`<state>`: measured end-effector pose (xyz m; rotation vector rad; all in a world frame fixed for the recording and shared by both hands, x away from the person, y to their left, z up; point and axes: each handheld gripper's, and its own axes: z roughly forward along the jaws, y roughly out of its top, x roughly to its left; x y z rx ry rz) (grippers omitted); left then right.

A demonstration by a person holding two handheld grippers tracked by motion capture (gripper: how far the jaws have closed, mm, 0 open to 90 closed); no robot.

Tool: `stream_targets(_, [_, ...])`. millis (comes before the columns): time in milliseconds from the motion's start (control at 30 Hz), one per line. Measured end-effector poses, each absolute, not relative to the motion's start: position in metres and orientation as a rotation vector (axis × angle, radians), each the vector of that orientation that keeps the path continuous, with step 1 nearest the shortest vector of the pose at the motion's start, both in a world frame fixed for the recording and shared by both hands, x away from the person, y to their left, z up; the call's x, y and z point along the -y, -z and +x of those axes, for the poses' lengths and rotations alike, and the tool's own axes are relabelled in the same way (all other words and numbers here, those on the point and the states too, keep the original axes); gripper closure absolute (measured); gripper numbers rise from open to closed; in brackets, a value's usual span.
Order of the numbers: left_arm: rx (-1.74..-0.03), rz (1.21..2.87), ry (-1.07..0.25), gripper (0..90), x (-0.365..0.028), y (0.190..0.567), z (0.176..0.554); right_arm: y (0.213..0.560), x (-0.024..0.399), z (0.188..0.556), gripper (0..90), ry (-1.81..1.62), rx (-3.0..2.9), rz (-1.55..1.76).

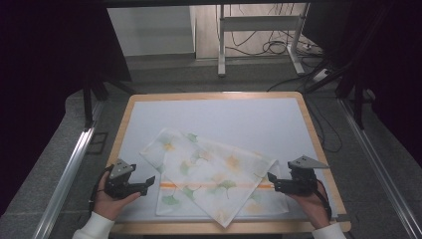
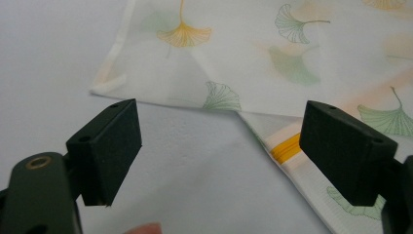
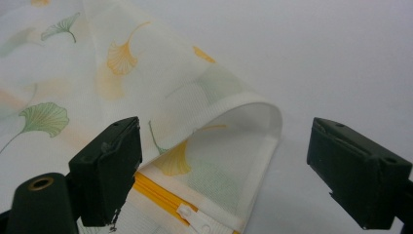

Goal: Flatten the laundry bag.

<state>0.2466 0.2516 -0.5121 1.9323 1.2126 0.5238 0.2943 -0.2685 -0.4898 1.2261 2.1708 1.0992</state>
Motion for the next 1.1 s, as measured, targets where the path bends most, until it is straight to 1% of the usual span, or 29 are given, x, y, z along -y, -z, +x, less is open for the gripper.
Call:
stream_targets(100, [-1.215,1.928,-0.502,17.8,-0.251,0.515,0.247,0.489,0.268,0.294,13.6,-1.116,-2.18,1.216])
stream_targets(267, [-1.211,1.928,-0.477,17.7,-0.25,0.519,0.248,0.49,0.266,0.295,14.5,-1.125,-2.191,1.221])
stream_targets(500, [-1.209,1.942,-0.486,21.5,-0.249,0.518,0.248,0.493,0.266,0.294,16.7,-1.106,-2.227,1.221])
stream_targets(767, [-1.213,1.945,-0.497,22.3,-0.25,0.518,0.248,0.493,0.262,0.292,19.6,-1.099,-2.243,1.208])
stream_targets(1100, [-1.216,1.973,-0.465,23.9,-0.248,0.521,0.248,0.49,0.256,0.29,21.8,-1.114,-2.276,1.189])
